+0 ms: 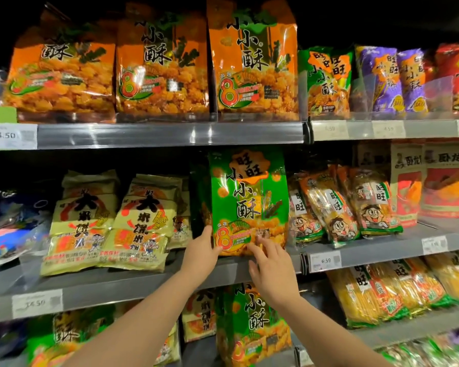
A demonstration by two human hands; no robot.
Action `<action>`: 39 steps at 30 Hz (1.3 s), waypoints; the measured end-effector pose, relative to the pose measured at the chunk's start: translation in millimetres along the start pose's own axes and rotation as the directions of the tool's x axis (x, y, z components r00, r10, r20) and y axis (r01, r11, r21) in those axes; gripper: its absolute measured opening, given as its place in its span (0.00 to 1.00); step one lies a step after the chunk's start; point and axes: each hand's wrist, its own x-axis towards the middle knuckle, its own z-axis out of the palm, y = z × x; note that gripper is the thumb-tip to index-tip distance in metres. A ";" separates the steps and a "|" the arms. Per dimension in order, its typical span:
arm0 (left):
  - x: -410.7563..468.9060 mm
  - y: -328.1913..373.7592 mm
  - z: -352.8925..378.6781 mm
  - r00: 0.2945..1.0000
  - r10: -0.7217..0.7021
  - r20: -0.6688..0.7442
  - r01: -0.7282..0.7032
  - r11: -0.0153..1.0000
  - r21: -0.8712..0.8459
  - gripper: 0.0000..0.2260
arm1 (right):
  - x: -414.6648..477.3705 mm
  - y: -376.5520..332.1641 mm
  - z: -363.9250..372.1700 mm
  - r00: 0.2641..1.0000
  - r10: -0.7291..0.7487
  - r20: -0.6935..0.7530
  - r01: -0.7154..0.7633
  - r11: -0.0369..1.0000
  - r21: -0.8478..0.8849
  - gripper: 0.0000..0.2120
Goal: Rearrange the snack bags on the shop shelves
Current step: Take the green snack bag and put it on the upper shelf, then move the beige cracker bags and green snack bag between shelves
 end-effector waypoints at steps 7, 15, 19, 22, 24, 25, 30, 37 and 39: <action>-12.7 0.6 -3.8 1.000 0.002 -0.016 -0.003 0.995 -0.098 0.32 | -9.7 -7.4 -6.3 0.997 0.083 0.007 -0.083 0.996 0.024 0.17; -42.1 -37.3 -49.5 0.973 -0.032 -0.228 0.003 0.992 -0.128 0.14 | 5.9 -55.8 -19.9 1.000 -0.015 -0.023 0.019 0.985 0.171 0.15; -46.7 -74.2 -84.2 0.918 -0.105 -0.383 0.050 0.987 -0.150 0.13 | 19.5 -101.2 -18.5 0.997 -0.074 0.037 0.059 0.949 0.309 0.17; -46.3 -103.5 -106.4 0.893 -0.116 -0.435 0.081 0.992 -0.097 0.16 | 31.2 -135.2 -11.1 0.989 -0.080 0.121 0.019 0.898 0.439 0.21; -42.6 -122.6 -118.6 0.896 -0.132 -0.425 0.128 0.991 -0.038 0.20 | 42.6 -154.8 -2.9 0.972 -0.044 0.229 -0.071 0.879 0.471 0.24; -40.4 -131.2 -123.7 0.904 -0.139 -0.405 0.145 0.989 -0.017 0.23 | 49.5 -163.3 1.4 0.956 -0.012 0.295 -0.139 0.863 0.486 0.26; -37.0 -156.9 -134.9 0.962 -0.165 -0.217 0.160 0.986 -0.038 0.30 | 87.4 -196.5 15.2 0.803 0.185 0.566 -0.550 0.595 0.586 0.40; -44.9 -167.9 -128.0 0.968 -0.173 -0.183 0.160 0.984 -0.081 0.29 | 103.1 -206.8 29.5 0.722 0.339 0.603 -0.686 0.462 0.562 0.44; -46.0 -168.0 -129.9 0.968 -0.161 -0.192 0.146 0.985 -0.089 0.28 | 101.3 -207.1 33.8 0.742 0.326 0.586 -0.670 0.395 0.628 0.41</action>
